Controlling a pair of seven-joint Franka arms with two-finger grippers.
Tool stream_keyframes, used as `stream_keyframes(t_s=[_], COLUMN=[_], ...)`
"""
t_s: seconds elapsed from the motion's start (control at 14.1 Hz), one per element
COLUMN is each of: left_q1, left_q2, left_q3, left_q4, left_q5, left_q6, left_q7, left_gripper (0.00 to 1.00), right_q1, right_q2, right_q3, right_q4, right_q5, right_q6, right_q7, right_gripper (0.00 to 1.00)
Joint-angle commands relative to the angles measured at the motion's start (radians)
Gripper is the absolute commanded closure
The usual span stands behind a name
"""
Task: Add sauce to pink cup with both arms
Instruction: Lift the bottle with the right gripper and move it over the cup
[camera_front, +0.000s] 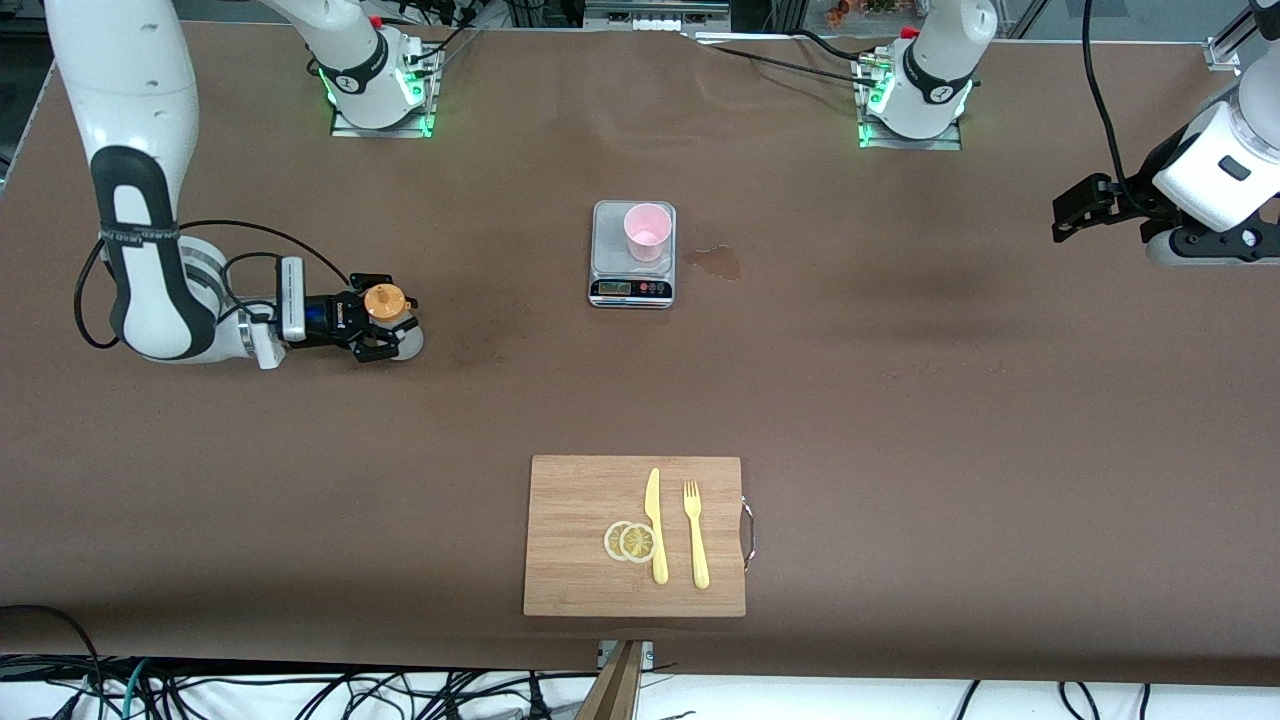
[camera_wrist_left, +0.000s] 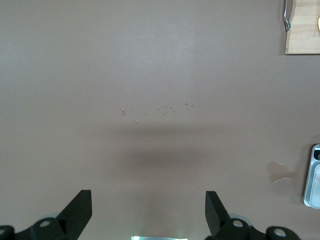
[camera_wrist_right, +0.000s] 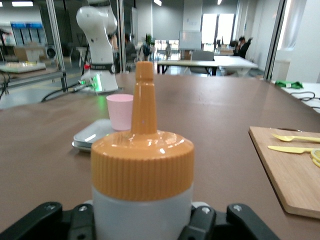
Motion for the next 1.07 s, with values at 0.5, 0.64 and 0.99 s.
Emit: stream_keyframes(t_s=[0.5, 0.64, 0.99], left_q1=[0.008, 0.008, 0.007], left_q2=[0.008, 0.009, 0.025], left_q3=[0.001, -0.001, 0.001], left_q4=[0.025, 0.025, 0.046], left_q5=[-0.028, -0.028, -0.029], left_q6=[-0.024, -0.032, -0.027], left_q7=[0.012, 0.012, 0.014], left_gripper=[0.00, 0.00, 0.00], right_q1=[0.505, 0.580, 0.780], right_q2=[-0.156, -0.163, -0.169], right_q3=[-0.321, -0.319, -0.321], right_q4=[0.011, 0.049, 0.147], right_q5=[-0.236, -0.303, -0.532], right_q6=[0.222, 0.267, 0.318], right_q7=[0.515, 0.624, 0.992], right_gripper=[1.00, 1.00, 1.00])
